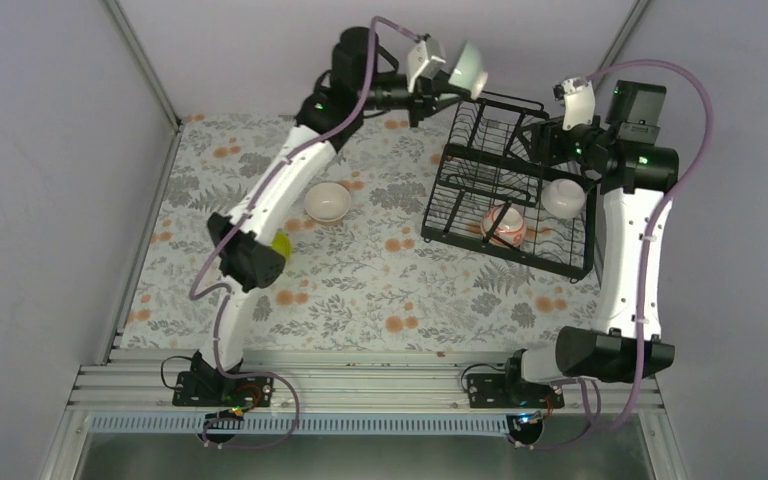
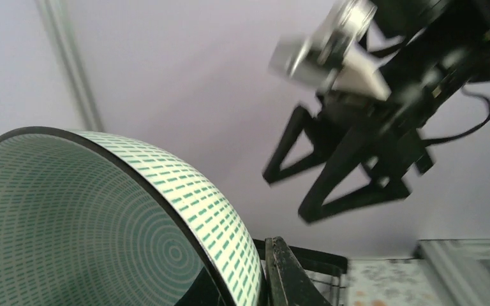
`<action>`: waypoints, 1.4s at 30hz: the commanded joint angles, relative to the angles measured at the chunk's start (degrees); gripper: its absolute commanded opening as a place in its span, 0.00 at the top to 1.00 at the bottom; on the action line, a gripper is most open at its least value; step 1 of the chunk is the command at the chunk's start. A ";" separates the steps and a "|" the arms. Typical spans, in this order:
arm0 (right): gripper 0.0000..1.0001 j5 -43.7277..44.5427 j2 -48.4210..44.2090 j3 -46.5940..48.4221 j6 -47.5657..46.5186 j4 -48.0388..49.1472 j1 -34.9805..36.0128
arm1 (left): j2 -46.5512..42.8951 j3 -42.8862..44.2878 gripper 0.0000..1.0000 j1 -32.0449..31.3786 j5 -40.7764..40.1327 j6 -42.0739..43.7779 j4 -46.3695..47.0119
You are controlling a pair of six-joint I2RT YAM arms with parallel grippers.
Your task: Unload the bowls from the dish rack
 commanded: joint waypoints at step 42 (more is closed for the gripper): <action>0.30 -1.39 12.79 11.02 2.40 -1.72 3.13 | -34.71 -62.02 0.98 11.14 -46.60 40.50 -22.07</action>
